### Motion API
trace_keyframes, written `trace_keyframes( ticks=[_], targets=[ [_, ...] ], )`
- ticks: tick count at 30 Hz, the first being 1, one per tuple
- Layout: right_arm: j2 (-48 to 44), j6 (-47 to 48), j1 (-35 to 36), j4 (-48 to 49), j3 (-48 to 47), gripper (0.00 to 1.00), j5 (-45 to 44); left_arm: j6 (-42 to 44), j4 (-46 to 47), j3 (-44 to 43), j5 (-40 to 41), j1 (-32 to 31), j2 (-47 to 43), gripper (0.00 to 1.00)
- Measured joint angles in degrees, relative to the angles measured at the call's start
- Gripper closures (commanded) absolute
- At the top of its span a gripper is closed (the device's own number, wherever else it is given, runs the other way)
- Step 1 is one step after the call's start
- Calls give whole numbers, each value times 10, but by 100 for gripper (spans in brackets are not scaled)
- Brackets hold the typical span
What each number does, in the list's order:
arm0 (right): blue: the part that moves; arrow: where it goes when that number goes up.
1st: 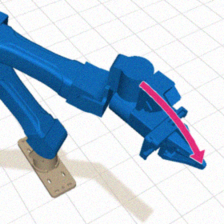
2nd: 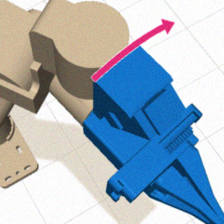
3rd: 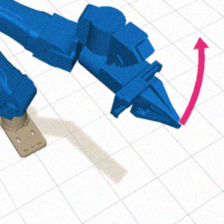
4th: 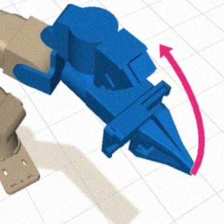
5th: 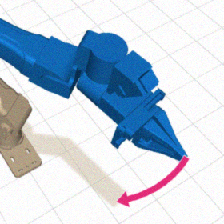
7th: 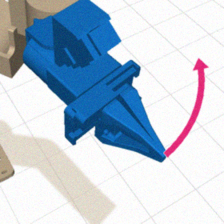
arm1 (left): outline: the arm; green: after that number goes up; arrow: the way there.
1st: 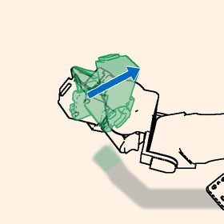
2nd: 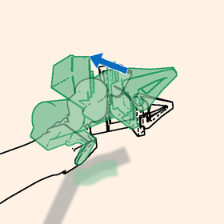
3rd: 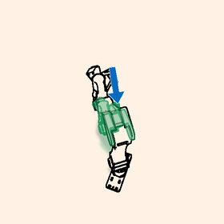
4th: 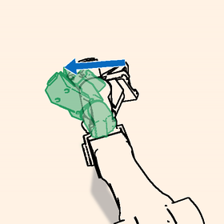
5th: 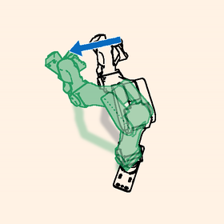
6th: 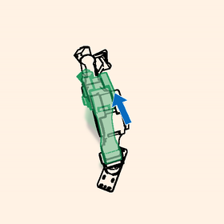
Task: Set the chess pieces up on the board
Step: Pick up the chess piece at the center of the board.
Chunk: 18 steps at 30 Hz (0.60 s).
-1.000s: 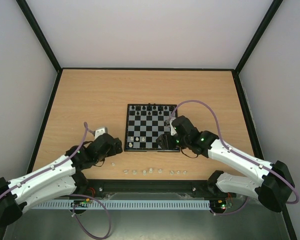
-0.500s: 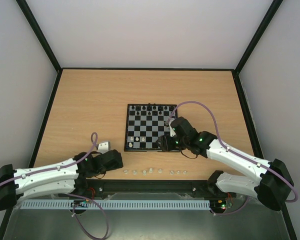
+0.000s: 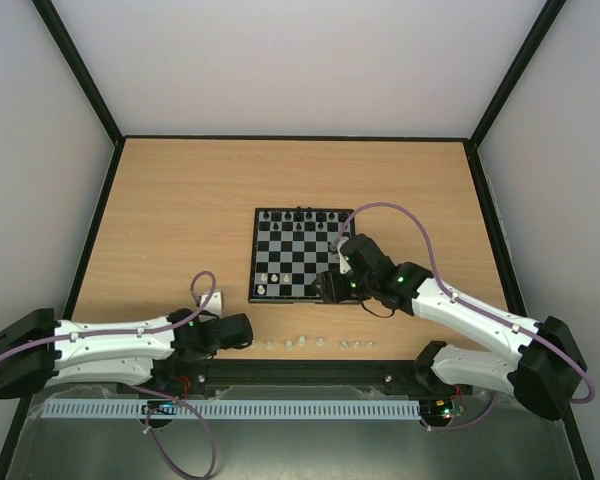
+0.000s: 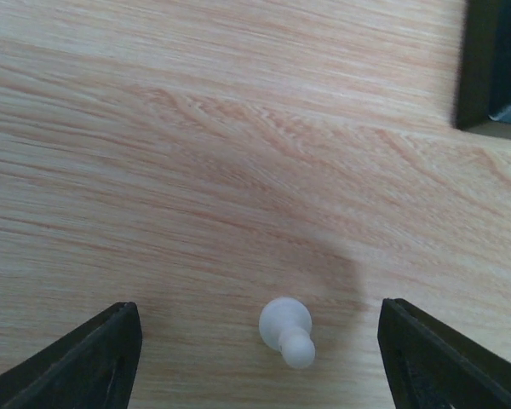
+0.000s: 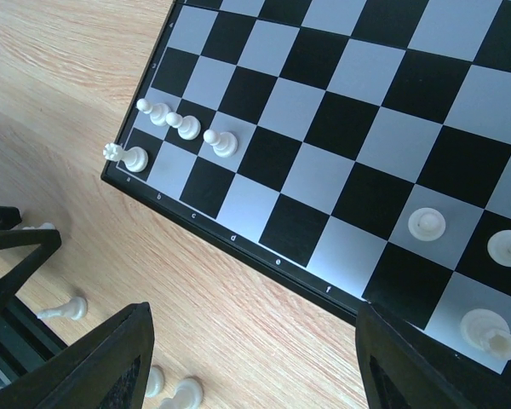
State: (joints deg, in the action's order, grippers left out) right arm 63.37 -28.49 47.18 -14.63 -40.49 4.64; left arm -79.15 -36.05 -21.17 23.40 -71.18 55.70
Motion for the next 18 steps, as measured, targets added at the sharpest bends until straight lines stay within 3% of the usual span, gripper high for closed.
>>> trace_keyframes(
  ticks=[12, 18],
  targets=[
    [0, 0, 0, 0, 5, 35, -2, -7, -1, -33, 36, -32, 85, 59],
    [0, 0, 1, 0, 6, 35, -4, 0, 1, -39, 41, -32, 103, 70]
  ],
)
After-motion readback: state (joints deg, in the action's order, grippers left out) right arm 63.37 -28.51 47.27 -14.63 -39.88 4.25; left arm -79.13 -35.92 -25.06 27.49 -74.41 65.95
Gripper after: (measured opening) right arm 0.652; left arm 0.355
